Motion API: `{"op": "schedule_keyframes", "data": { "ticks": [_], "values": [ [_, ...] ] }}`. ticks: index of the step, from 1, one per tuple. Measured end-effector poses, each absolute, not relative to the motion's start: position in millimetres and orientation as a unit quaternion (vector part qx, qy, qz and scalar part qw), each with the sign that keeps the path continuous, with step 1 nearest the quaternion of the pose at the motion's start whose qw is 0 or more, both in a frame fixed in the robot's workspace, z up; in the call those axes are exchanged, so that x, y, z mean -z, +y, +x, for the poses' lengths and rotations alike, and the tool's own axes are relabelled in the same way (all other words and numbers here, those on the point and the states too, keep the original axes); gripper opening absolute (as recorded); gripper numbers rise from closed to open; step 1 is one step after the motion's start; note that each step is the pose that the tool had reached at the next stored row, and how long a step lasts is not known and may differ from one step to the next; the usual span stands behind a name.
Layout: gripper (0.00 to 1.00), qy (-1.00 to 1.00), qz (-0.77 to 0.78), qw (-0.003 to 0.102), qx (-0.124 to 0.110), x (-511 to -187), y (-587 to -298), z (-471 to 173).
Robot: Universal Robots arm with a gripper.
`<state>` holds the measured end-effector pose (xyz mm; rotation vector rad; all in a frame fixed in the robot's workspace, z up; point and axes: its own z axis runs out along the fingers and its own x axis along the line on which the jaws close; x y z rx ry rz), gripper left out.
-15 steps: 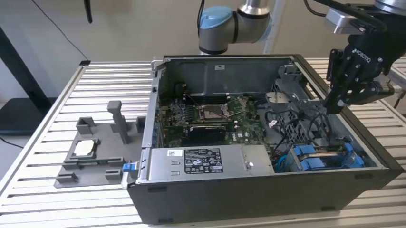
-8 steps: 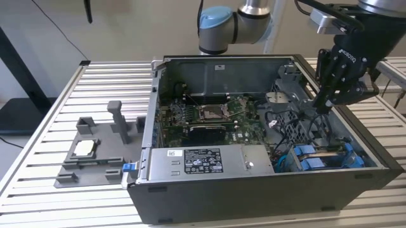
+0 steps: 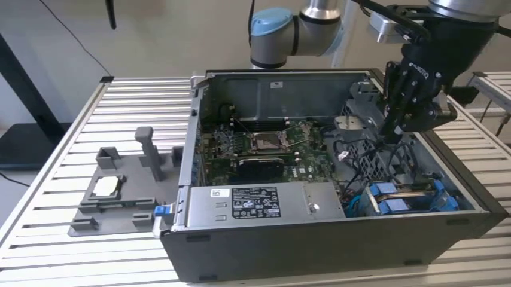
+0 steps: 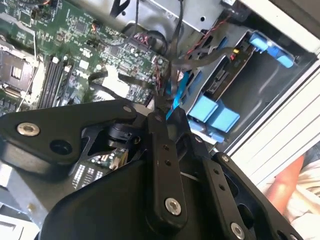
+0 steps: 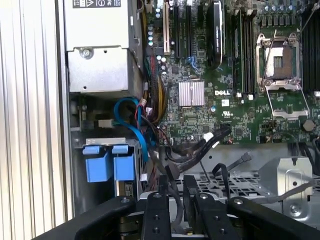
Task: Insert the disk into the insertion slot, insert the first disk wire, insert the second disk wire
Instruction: 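Insert the second disk wire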
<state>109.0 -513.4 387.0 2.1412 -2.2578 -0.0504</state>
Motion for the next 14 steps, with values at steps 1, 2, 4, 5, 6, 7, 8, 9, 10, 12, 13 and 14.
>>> {"op": "schedule_keyframes", "data": {
  "ticks": [1,2,4,5,6,7,8,9,10,12,13,14],
  "values": [
    [0.27,-0.725,0.688,0.015,0.016,-387.0,-513.2,107.5],
    [0.27,-0.725,0.688,0.015,0.016,-386.9,-513.0,107.1],
    [0.27,-0.725,0.688,0.015,0.016,-386.9,-513.0,107.0],
    [0.27,-0.725,0.688,0.014,0.015,-387.0,-512.9,106.3],
    [0.27,-0.726,0.688,0.011,0.011,-387.0,-512.7,104.6],
    [0.27,-0.726,0.688,0.006,0.006,-387.0,-512.7,102.7],
    [0.27,-0.726,0.688,0.002,0.0,-386.9,-512.7,100.9],
    [0.27,-0.726,0.688,-0.001,-0.008,-386.9,-512.7,99.4],
    [0.27,-0.726,0.688,-0.004,-0.015,-386.9,-512.7,98.1],
    [0.27,-0.725,0.688,-0.008,-0.026,-386.8,-512.7,95.2],
    [0.27,-0.725,0.688,-0.008,-0.03,-386.6,-512.4,93.5],
    [0.27,-0.725,0.688,-0.008,-0.032,-386.4,-512.0,91.9]
  ]
}}
